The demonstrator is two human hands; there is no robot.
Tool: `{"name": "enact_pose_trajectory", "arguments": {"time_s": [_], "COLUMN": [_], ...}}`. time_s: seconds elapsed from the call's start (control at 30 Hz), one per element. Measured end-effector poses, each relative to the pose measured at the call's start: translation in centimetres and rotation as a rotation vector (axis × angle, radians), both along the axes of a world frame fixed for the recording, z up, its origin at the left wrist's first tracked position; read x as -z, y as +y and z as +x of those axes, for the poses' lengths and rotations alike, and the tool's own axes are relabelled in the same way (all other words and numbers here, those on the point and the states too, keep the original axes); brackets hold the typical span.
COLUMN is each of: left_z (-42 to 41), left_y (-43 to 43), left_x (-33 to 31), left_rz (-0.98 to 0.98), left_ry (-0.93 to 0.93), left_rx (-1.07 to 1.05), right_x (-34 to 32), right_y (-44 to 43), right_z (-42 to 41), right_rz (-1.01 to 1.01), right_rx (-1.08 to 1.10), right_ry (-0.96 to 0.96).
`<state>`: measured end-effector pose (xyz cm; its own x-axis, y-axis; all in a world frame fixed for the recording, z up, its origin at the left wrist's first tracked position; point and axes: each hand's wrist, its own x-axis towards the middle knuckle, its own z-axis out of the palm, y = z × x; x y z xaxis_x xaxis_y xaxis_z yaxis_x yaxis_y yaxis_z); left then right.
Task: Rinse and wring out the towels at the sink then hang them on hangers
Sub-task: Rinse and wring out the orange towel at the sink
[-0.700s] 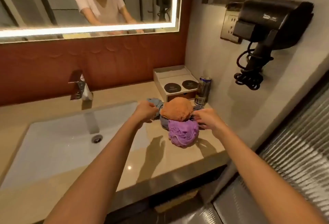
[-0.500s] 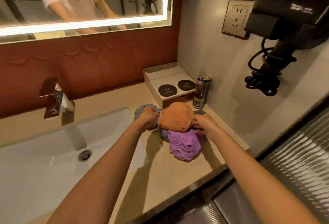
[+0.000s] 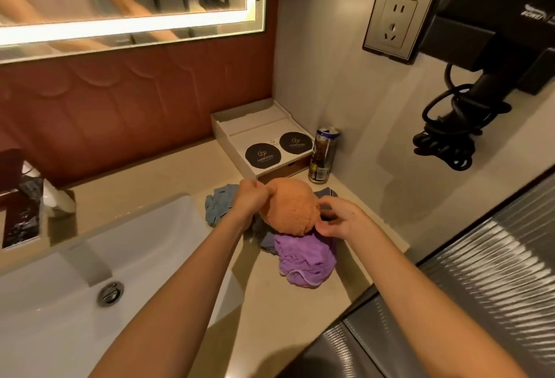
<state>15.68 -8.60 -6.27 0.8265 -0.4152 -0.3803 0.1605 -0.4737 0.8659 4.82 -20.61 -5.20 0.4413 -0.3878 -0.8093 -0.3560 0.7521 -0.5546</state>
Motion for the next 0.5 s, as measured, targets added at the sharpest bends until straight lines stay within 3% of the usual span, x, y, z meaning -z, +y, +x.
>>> {"name": "enact_pose_trajectory", "arguments": {"time_s": [0.13, 0.23, 0.37, 0.5], "left_z": [-0.8, -0.6, -0.7, -1.3], "left_y": [0.3, 1.0, 2.9, 6.4], "left_x": [-2.4, -4.8, -7.2, -8.6], "left_rz": [-0.138, -0.16, -0.074, -0.067], "left_ry": [-0.338, -0.513, -0.586, -0.576], "left_rx": [-0.004, -0.065, -0.206, -0.299], "right_x": [-1.1, -3.1, -5.6, -7.3], "right_y": [-0.2, 0.0, 1.7, 4.7], "right_z": [0.0, 0.6, 1.1, 1.7], "right_rz": [-0.098, -0.371, -0.623, -0.847], "right_rx": [-0.074, -0.104, -0.119, -0.29], "right_ry": [0.003, -0.001, -0.166, -0.282]}}
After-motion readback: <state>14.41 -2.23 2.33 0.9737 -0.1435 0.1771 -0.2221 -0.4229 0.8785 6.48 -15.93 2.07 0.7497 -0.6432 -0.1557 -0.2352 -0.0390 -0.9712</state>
